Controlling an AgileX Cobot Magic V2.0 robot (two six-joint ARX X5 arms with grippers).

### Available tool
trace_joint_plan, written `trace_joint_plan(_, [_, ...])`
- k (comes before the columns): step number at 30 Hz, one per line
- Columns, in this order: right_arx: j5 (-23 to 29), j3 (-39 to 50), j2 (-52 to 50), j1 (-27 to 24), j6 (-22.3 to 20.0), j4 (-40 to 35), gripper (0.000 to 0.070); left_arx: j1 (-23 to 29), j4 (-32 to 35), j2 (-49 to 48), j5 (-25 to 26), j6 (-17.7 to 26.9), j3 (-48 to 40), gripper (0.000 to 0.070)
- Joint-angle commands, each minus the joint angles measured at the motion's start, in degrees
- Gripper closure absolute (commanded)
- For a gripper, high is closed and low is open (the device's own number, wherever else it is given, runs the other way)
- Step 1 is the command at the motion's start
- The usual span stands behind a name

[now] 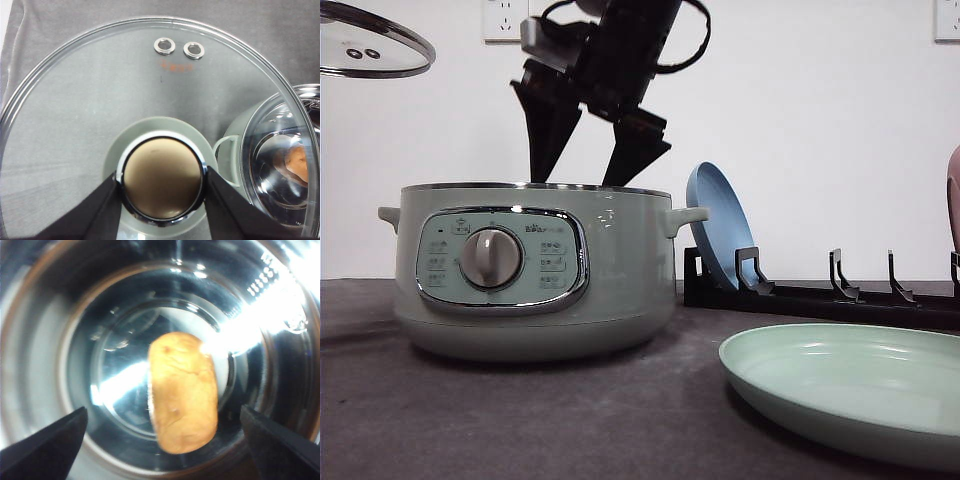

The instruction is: Transfer potato from steamer to green plate

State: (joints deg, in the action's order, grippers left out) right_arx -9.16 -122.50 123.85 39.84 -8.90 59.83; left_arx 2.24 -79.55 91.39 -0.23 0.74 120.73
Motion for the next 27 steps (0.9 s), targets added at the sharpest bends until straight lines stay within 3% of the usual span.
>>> trace_joint_plan(1, [0.4,-1.7,1.8,0.7,-1.2,-0.8,0.0095,0.0,2.0,-0.4,0.0,0.0,2.3,0.0700])
trace_joint_plan(22, [0.2,-1.7,9.4,0.8,-2.1,-3.2,0.0102,0.0,2.0,-0.4,0.0,-0.2,2.3,0.0700])
trace_joint_plan(23, [0.2,-1.7,9.6,0.8,-2.0,-3.2,0.0115,0.0,2.0,-0.4,0.0,-0.2,2.3,0.0700])
trace_joint_plan(27, [0.2,-1.7,9.6,0.8,-2.0,-3.4,0.0367,0.0,2.0,-0.4,0.0,-0.2,2.3,0.0700])
